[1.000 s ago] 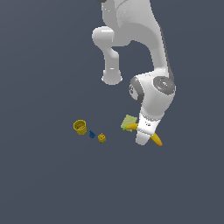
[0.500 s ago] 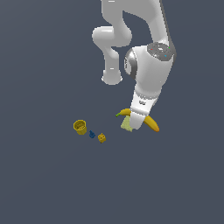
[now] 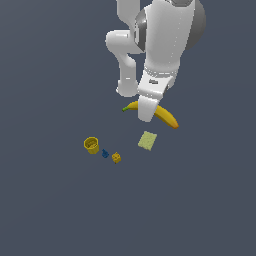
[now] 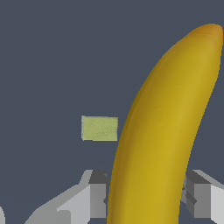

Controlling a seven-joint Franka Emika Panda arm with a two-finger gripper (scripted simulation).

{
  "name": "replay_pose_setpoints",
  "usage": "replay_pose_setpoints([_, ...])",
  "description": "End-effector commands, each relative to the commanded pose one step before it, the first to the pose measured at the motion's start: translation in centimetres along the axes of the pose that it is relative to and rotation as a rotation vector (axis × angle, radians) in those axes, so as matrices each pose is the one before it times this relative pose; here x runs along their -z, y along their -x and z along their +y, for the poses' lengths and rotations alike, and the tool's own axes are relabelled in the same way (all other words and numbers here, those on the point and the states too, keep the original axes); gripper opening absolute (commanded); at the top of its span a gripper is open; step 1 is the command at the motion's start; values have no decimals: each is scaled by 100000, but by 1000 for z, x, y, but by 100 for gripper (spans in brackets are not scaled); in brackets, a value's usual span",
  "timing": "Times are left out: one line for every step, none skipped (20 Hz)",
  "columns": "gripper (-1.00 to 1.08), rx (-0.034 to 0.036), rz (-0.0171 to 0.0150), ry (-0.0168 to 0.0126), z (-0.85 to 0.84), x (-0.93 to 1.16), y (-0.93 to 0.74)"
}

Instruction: Pick up a designated object from a clutter of objects.

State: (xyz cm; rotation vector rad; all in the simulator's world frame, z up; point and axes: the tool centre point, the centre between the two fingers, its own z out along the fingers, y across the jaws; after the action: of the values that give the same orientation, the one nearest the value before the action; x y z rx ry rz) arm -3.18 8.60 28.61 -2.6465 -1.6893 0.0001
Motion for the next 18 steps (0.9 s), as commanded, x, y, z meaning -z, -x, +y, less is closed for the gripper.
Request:
replay_pose_setpoints([-100,45,182,54,-248,2450,1089])
replay_pose_setpoints([-100,-20,62,-23,-59,891,430])
replay_pose_setpoints([-100,0,0,0,-67,852,390])
replay_pose_setpoints([-100,0,0,0,-63,816,374])
replay_pose_setpoints([-100,0,0,0,-59,776,358])
replay_pose_setpoints([-100,-69,-5,4,-35,739,369])
replay_pose_setpoints([-100,0,0,0,-41,704,325])
replay_pose_setpoints([-100,0,0,0,-30,666,308])
replay_pose_setpoints([-100,-59,-73,28,-15,614,286])
replay_pose_setpoints([-100,0,0,0,-14,572,265])
replay_pose_setpoints([-100,-42,-51,20,-8,518,242])
replay_pose_setpoints([-100,0,0,0,-9,473,221])
replay_pose_setpoints([-100,-50,-63,24,-4,416,194])
replay_pose_setpoints([-100,0,0,0,-6,370,174])
replay_pose_setpoints([-100,-40,-52,20,-1,314,146])
replay_pose_setpoints([-100,0,0,0,0,267,126])
replay_pose_setpoints([-100,0,0,0,3,216,101])
replay_pose_setpoints([-100,-38,-54,20,8,160,71])
